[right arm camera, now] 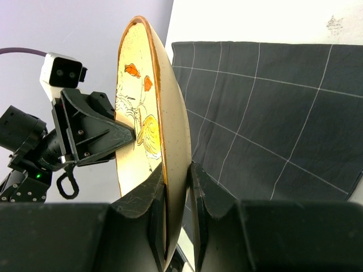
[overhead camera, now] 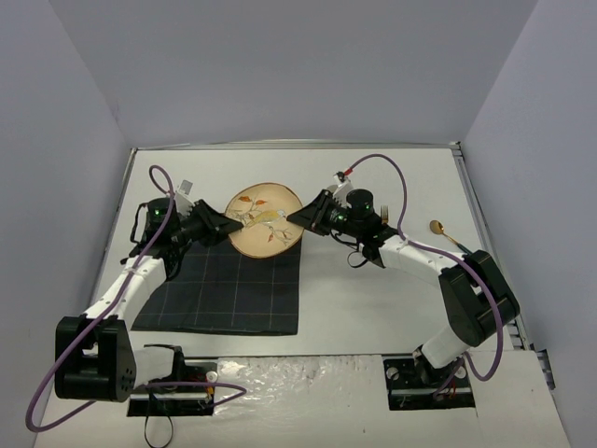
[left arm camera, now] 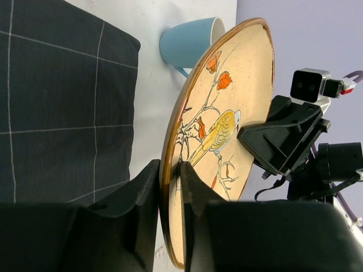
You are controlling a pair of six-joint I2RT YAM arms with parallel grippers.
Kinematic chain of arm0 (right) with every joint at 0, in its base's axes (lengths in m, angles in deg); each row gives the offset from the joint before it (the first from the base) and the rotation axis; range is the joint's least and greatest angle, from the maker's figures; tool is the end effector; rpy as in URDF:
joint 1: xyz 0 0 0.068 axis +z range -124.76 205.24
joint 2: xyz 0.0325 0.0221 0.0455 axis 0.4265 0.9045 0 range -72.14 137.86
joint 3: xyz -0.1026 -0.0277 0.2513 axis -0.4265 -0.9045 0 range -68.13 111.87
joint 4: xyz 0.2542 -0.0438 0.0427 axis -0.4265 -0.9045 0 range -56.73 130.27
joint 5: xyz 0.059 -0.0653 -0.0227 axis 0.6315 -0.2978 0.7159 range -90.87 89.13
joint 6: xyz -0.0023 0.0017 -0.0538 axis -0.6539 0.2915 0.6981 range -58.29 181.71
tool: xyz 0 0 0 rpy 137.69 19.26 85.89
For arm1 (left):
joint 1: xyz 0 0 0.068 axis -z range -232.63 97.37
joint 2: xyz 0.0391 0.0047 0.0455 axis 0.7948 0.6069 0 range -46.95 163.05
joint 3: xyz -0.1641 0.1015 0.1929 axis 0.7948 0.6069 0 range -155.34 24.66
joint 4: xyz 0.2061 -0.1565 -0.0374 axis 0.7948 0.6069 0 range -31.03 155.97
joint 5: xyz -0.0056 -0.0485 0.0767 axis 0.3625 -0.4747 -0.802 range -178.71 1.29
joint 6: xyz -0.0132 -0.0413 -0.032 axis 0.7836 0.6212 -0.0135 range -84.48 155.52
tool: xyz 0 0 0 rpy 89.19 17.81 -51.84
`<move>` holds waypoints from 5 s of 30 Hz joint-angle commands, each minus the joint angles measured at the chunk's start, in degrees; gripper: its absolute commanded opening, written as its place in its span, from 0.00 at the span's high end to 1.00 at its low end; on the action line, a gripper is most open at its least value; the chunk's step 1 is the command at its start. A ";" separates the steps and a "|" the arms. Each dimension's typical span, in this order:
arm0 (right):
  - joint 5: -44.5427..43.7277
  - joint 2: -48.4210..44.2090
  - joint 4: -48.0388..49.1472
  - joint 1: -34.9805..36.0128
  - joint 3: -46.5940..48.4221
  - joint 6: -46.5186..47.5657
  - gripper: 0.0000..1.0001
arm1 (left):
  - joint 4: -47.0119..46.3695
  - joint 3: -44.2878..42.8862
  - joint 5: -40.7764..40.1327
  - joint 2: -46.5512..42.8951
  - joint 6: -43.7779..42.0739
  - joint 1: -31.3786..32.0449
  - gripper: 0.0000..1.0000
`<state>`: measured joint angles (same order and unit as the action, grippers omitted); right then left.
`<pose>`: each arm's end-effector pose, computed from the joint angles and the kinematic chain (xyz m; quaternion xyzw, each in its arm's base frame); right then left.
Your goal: Set the dinner table for one person
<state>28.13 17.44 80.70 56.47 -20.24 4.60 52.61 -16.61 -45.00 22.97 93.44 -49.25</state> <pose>0.2869 0.1940 0.2570 -0.0156 0.7137 0.6001 0.3609 0.2634 -0.0402 0.2589 -0.1688 0.7801 -0.5295 0.2872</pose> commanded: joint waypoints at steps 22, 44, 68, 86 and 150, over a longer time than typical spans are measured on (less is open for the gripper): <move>-5.92 -7.86 -8.45 0.02 2.77 14.56 0.15 | -10.15 5.03 -0.20 -10.93 4.26 -1.68 1.00; -8.13 -26.33 -23.03 -3.89 -2.93 25.38 0.00 | -7.96 28.04 -12.19 -26.79 7.63 -18.60 1.00; -3.28 -30.78 -23.38 -4.86 -6.76 27.85 0.00 | -9.49 34.66 -19.38 -28.61 6.68 -21.92 1.00; -3.17 -30.69 -23.38 -4.86 -7.03 26.73 0.00 | 10.45 31.82 -25.53 -28.27 3.93 -21.92 0.48; -25.52 6.67 -9.67 -8.68 6.79 56.50 0.69 | 35.89 -11.86 -40.94 -11.69 -40.73 -4.43 0.03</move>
<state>1.10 24.31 64.83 48.14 -16.42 59.93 91.45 -27.44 -86.18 11.83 53.72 -54.06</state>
